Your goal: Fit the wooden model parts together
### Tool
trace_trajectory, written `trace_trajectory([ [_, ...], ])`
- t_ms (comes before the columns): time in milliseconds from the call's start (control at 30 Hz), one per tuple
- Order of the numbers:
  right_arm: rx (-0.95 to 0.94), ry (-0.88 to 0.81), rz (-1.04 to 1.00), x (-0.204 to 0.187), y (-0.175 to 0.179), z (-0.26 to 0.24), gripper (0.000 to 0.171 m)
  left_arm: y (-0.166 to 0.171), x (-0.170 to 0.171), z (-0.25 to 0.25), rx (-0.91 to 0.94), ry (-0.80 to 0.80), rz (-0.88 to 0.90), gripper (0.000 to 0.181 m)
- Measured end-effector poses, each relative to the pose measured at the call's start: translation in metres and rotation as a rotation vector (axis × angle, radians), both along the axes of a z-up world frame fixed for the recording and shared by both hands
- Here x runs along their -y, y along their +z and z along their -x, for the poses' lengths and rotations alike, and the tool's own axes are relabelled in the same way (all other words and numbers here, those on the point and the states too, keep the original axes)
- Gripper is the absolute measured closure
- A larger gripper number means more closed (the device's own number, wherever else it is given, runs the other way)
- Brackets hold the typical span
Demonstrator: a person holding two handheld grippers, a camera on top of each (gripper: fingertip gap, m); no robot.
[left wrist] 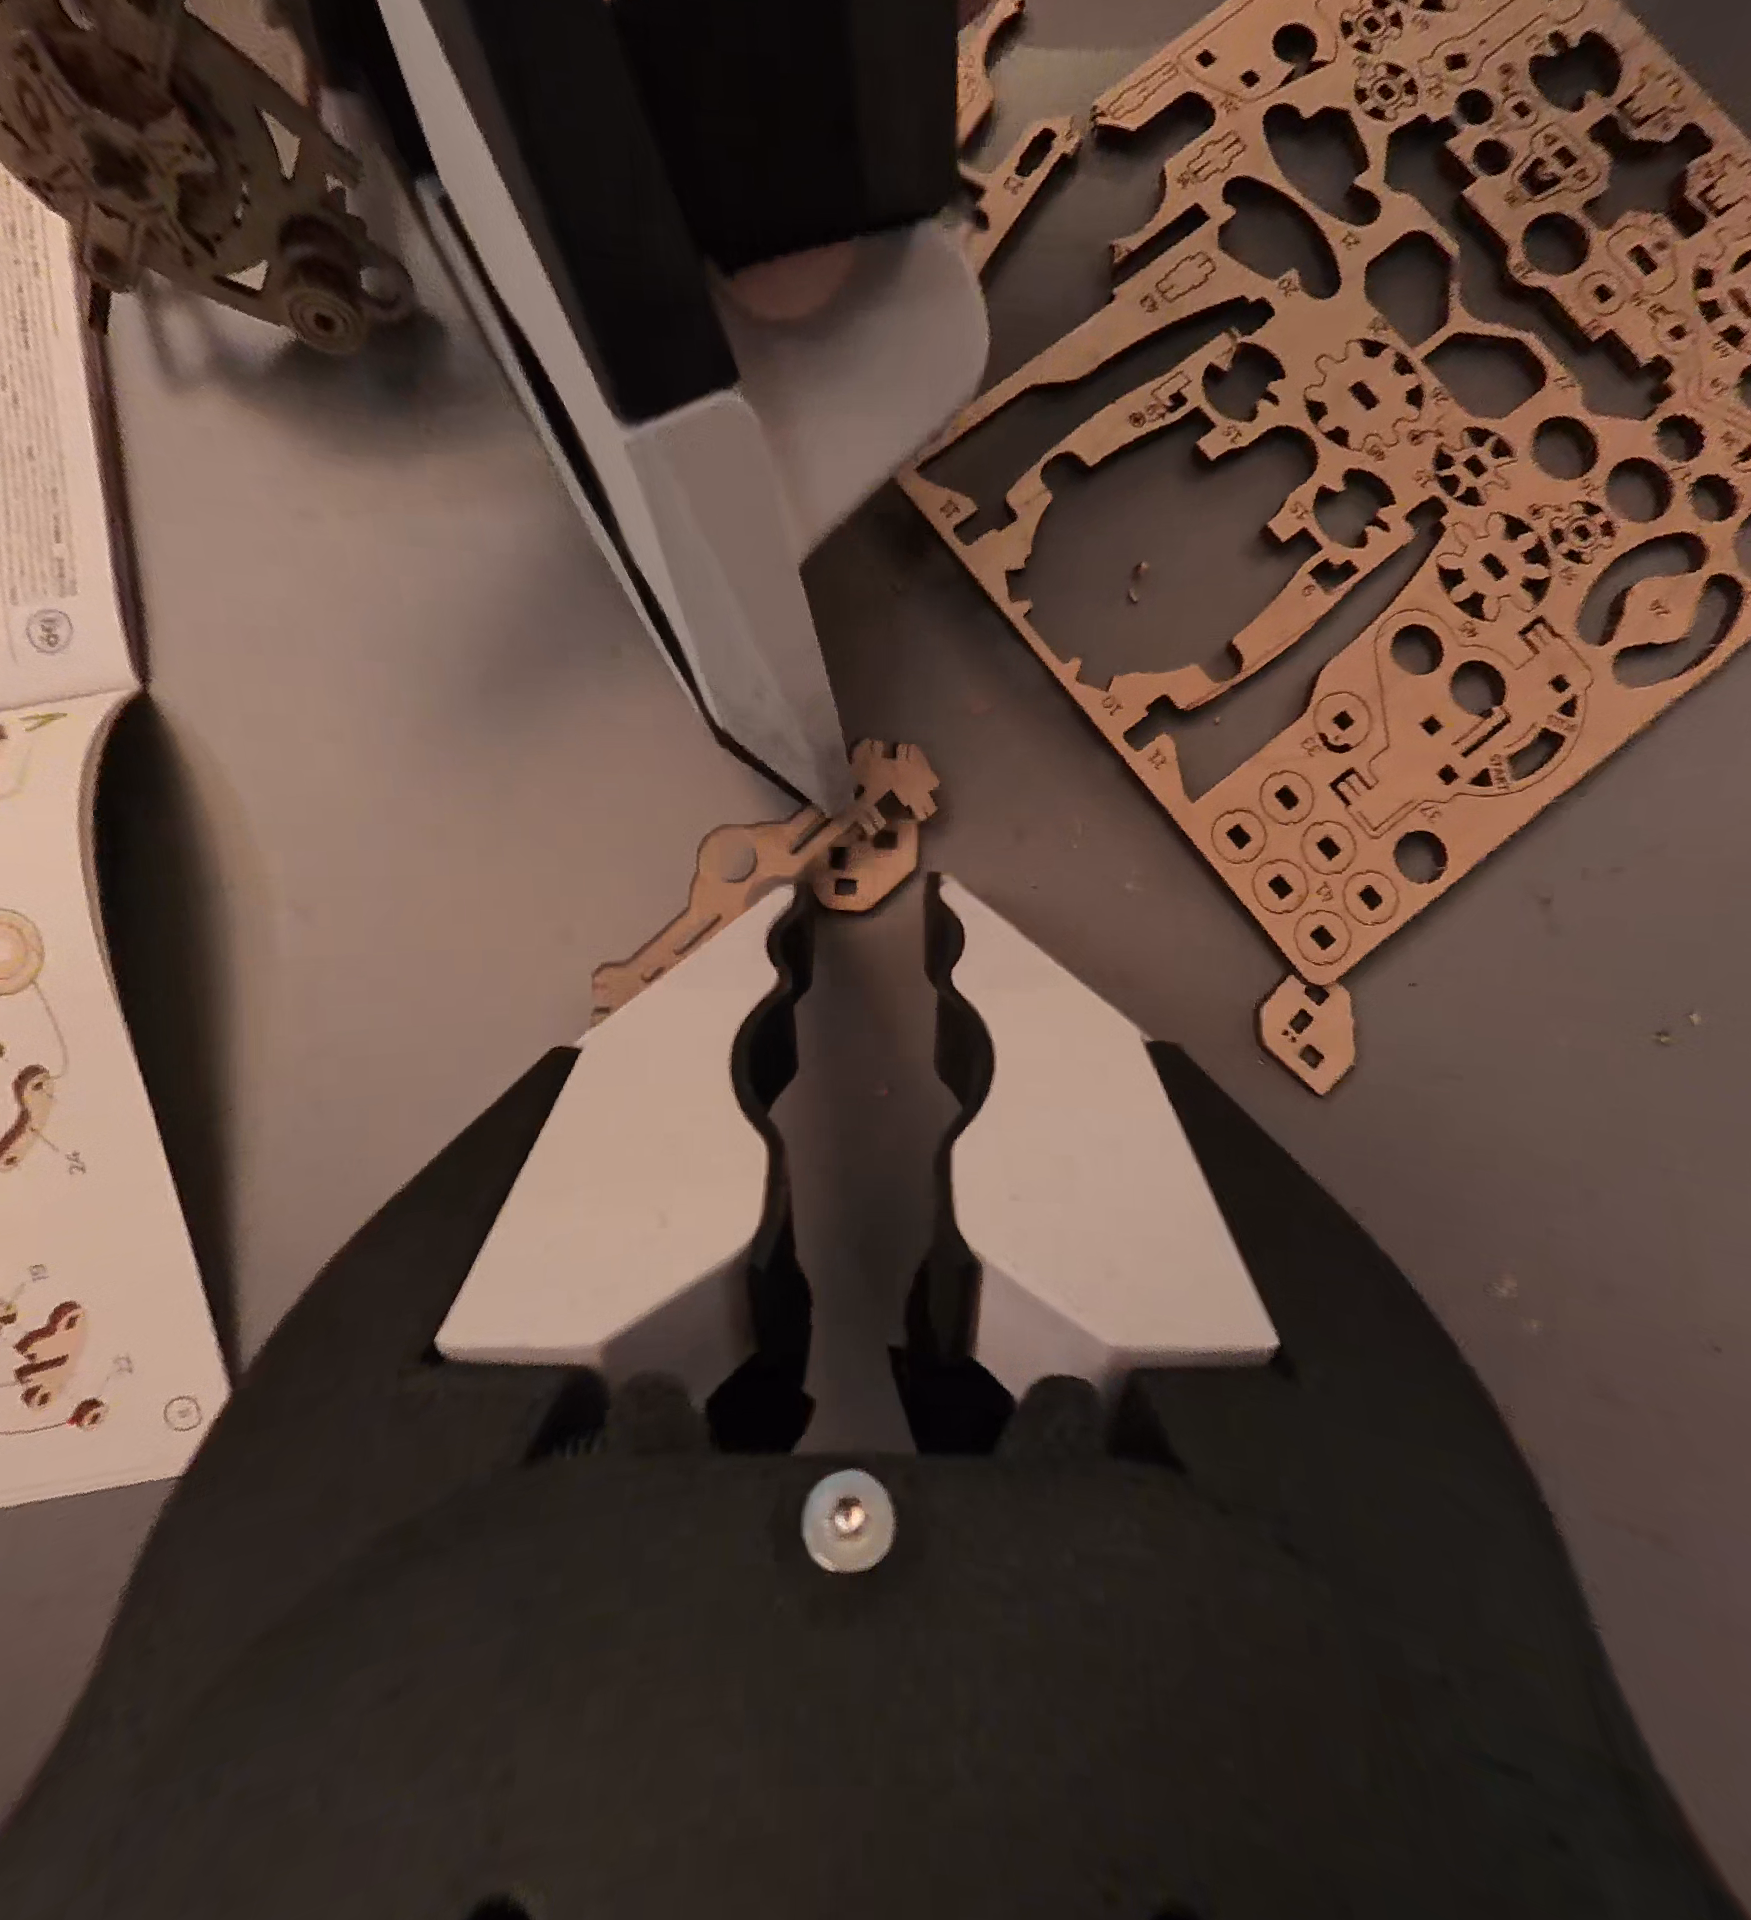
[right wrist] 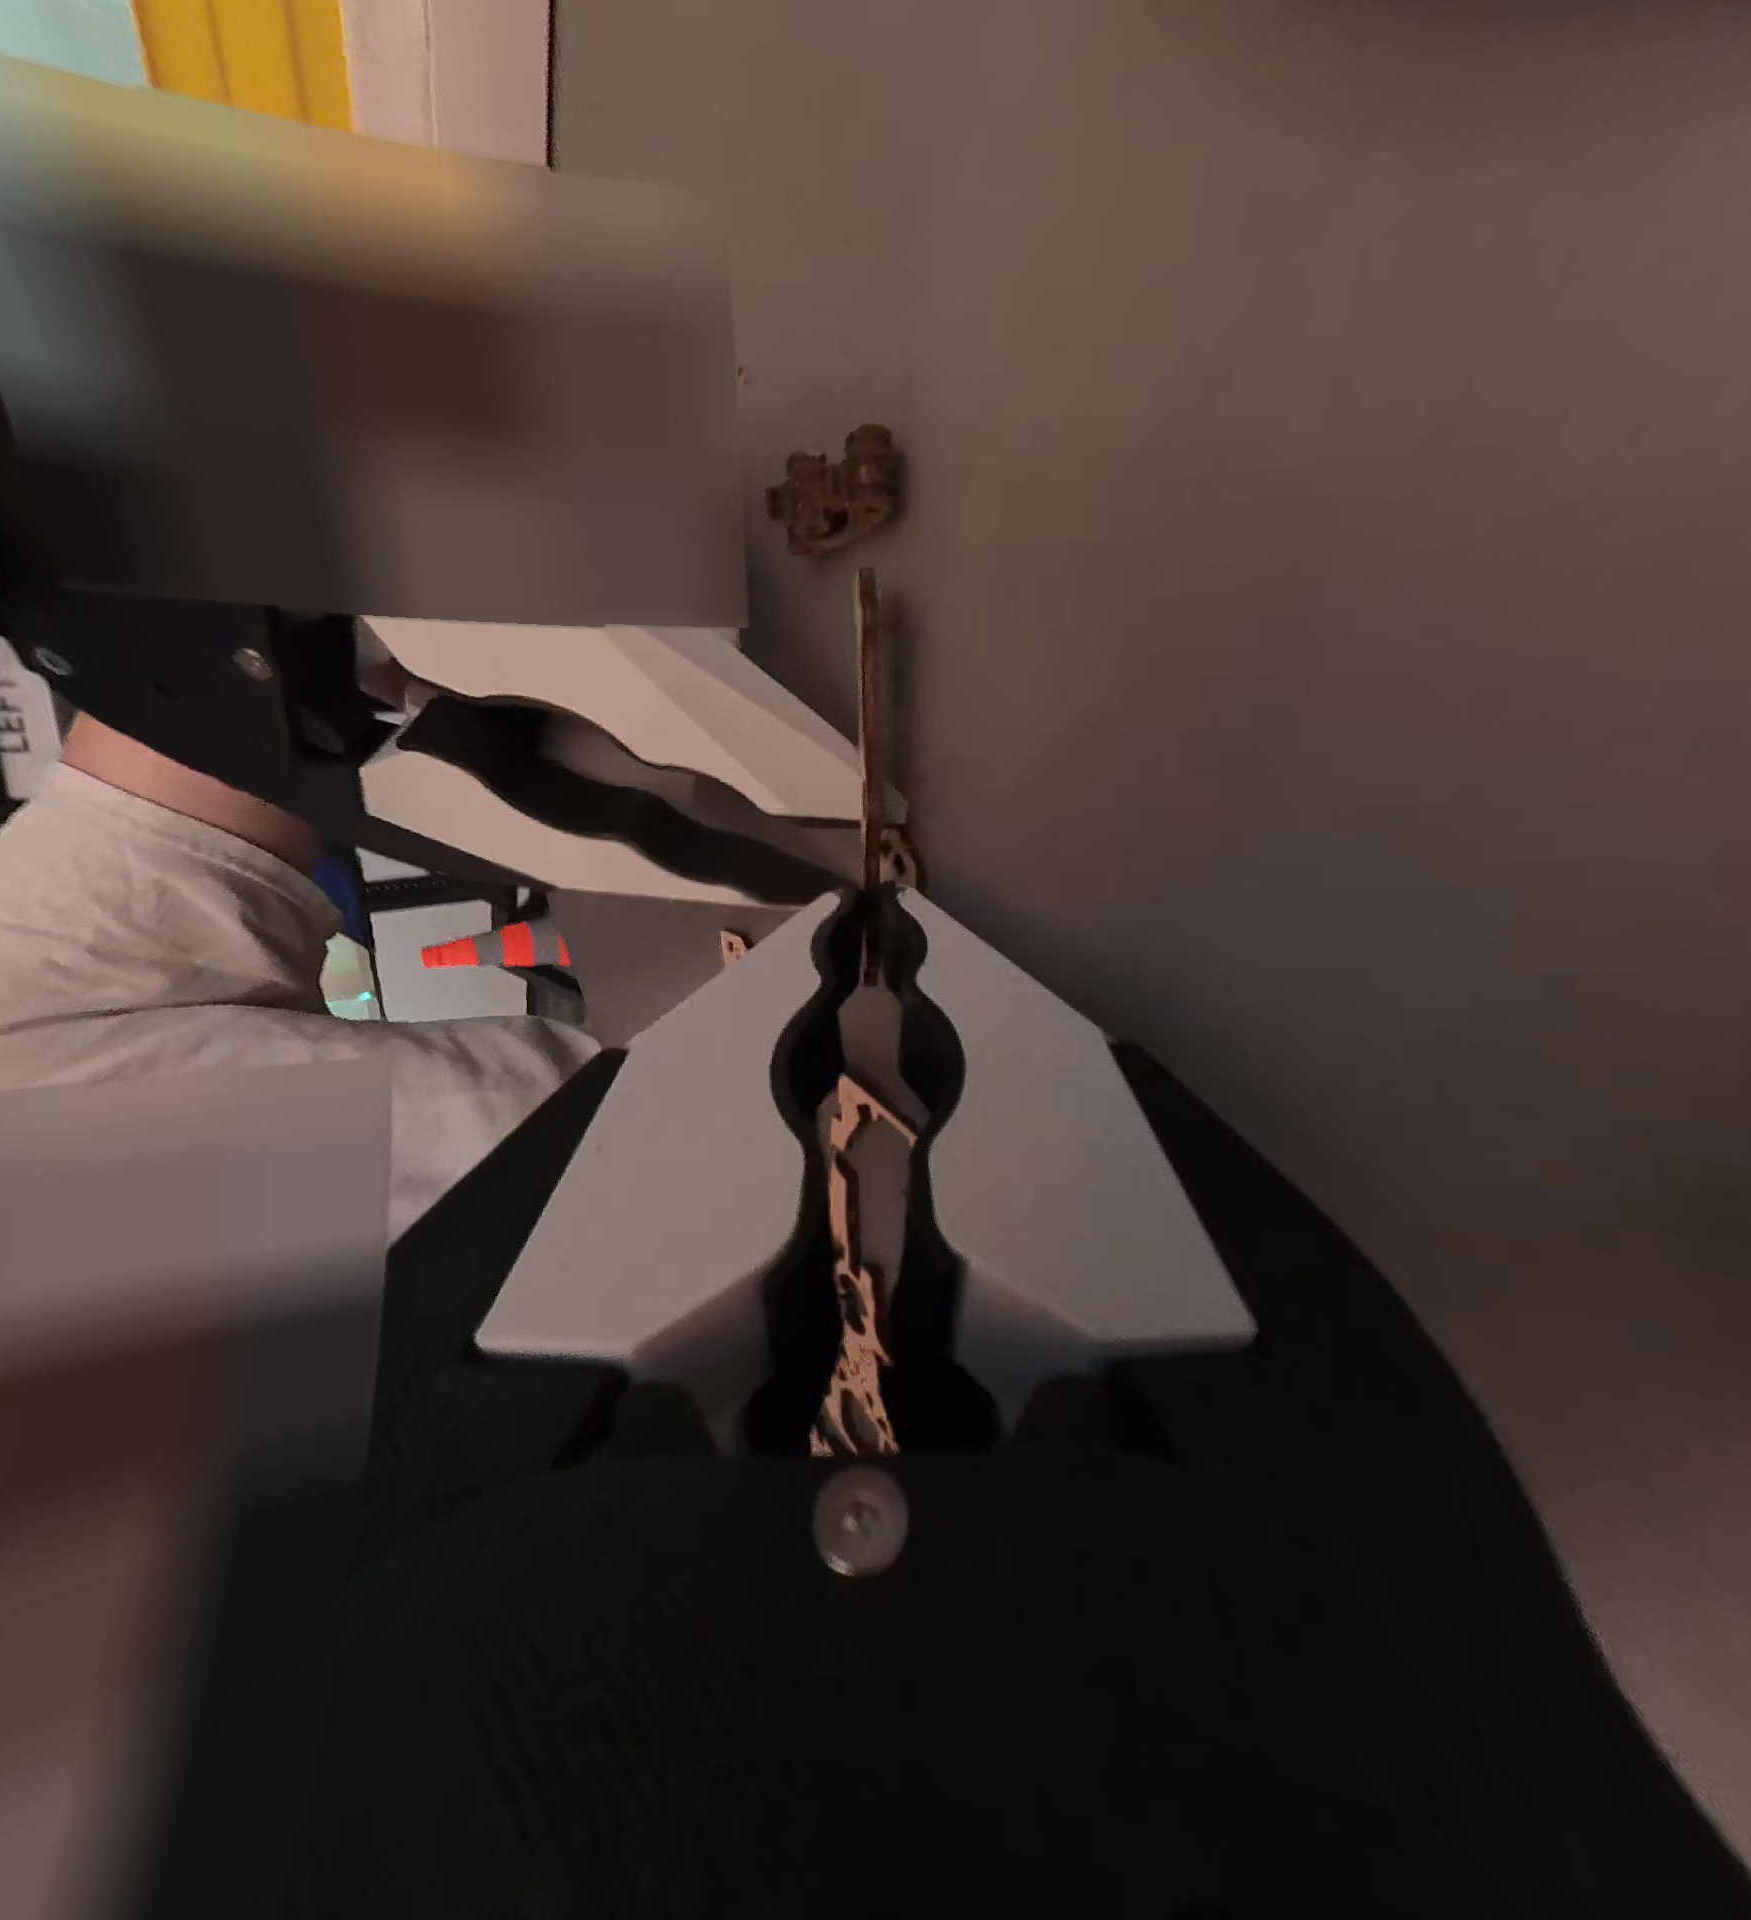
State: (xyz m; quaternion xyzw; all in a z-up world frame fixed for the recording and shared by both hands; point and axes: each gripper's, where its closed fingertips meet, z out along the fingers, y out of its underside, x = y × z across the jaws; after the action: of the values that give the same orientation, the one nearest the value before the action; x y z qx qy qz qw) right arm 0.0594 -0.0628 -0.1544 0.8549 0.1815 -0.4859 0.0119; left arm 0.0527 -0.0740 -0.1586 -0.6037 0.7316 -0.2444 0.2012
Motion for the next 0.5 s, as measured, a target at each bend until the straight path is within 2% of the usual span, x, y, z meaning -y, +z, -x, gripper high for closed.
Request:
trace_trajectory([
  [33,-0.003,-0.019,-0.002,-0.001,0.002,-0.002,0.17,-0.001,-0.002,-0.001,0.001,0.008,-0.021,0.166],
  [500,0.044,-0.117,-0.057,0.005,-0.005,-0.012,0.169,-0.006,-0.003,-0.007,-0.012,0.067,-0.153,0.172],
])
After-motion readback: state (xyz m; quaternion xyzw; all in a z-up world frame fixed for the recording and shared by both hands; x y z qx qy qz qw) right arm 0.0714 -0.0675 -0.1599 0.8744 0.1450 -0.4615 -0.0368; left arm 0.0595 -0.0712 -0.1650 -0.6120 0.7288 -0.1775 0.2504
